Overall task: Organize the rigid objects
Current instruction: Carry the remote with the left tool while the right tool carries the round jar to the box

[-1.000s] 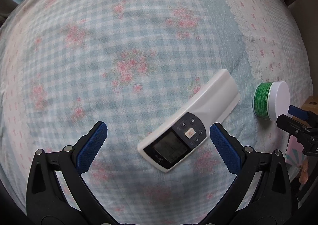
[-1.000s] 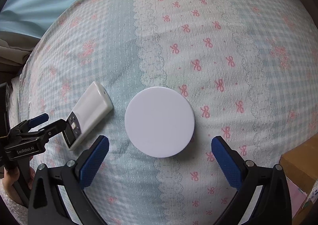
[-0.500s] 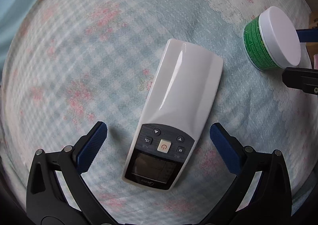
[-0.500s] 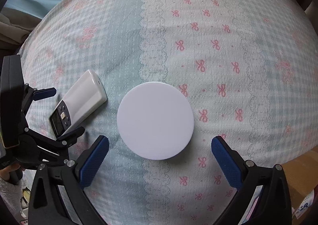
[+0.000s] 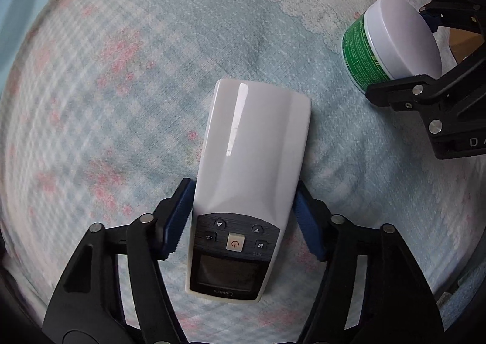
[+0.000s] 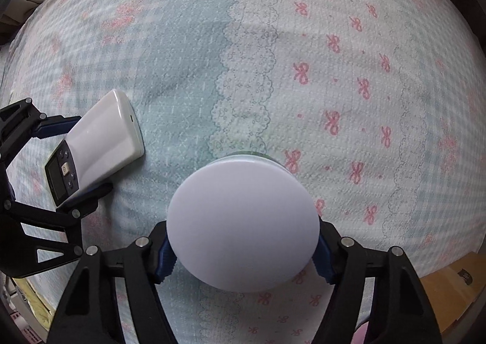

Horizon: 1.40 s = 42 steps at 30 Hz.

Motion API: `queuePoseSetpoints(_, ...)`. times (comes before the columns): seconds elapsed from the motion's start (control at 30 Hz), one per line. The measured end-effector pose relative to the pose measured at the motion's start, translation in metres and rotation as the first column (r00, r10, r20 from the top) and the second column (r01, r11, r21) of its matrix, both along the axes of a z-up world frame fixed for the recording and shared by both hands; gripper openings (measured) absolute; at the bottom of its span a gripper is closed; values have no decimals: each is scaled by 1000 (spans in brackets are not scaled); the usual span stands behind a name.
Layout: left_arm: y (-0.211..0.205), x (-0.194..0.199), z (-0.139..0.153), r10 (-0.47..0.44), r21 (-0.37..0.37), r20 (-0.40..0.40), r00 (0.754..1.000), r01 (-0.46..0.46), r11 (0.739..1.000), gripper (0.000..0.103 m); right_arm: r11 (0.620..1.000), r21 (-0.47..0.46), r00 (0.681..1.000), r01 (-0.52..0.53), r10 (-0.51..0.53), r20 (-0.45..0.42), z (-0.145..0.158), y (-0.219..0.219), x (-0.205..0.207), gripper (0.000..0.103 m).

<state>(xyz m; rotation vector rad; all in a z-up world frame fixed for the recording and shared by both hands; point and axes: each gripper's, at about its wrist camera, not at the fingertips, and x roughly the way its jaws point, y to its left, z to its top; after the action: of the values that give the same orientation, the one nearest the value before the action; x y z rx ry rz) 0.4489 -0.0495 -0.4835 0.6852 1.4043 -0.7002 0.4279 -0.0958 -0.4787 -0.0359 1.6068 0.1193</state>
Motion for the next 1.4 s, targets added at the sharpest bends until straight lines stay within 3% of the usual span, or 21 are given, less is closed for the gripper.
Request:
queuePoseSetpoints(0.37,10,-24,21,-10,3,9,1000,10,1000,57,1000,-1,1000,16,-16,3,4,-5,3,67)
queuePoseSetpoints(0.53,16,-33,40,36,-15,10,999,-36,999,57,1000,12,999,26,-26,22,16,-14,-4,67)
queuePoseSetpoints(0.73,20,-40,79,142,-59,13,990,-141,988,57,998,43,997,48,-51,66,44,-28,-14,67)
queuePoseSetpoints(0.9,13,-55,127,176,-107,41,983,-171,979,57,995,79,990,68,-77,119,80,-43,-31,67)
queuePoseSetpoints(1.03,-1,-65,166,200,-158,63,978,-188,969,57,990,108,981,91,-108,159,114,-56,-56,67)
queuePoseSetpoints(1.2,-44,-85,203,166,-195,111,980,-143,970,57,981,137,965,137,-164,205,156,-81,-94,67)
queuePoseSetpoints(1.4,-107,-120,231,140,-258,116,983,-106,960,57,969,151,945,197,-228,235,190,-145,-141,67)
